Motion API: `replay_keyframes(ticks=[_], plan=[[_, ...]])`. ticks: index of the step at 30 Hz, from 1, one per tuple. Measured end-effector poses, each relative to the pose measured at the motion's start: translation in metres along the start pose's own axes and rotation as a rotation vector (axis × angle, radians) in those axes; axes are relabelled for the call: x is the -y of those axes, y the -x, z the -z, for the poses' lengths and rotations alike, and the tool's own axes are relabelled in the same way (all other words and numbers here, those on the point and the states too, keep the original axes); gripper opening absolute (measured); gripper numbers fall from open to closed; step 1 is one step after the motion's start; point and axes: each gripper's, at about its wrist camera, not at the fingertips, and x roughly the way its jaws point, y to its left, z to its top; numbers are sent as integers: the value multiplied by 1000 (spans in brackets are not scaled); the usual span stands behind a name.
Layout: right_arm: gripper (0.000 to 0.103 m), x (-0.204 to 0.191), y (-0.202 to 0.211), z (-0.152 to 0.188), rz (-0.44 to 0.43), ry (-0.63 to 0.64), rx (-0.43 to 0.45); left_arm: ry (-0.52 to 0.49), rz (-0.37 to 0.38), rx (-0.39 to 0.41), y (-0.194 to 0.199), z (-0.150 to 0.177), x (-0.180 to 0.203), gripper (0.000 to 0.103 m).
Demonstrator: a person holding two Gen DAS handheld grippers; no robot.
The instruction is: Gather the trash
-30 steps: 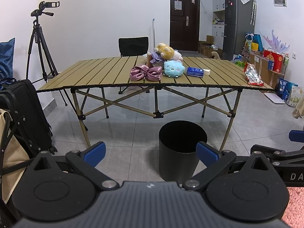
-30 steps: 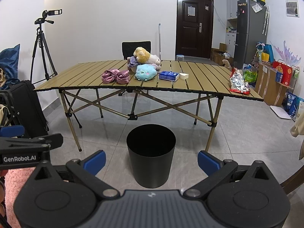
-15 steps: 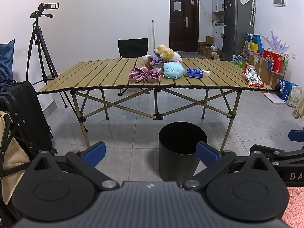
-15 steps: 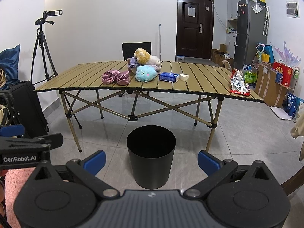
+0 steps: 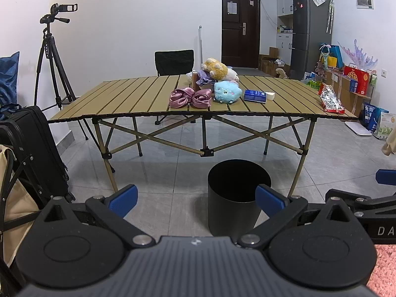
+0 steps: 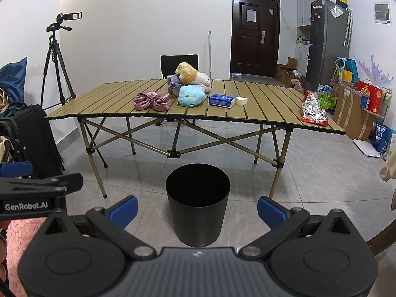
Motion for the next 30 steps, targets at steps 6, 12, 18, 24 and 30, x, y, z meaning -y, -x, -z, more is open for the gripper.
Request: replay_keyframes(ticks=[6,12,18,24,30], plan=[[103,0,-10,0,-4,5,3,5,-11,4,-7,-5,-3,103],[103,0,-19,-5,-10,12,6,3,-19,10,-16,-8,-3,103],[103,0,-33,-13,-13,15,14,-3,-15,15,-29,-13,-2,103],[103,4,-53,-25,-9,10,30,-1,-19,24,-47,-24,-2,103],[102,8,-75,-39,-4,10,41,5,-29,35,-70,-39,-4,103]])
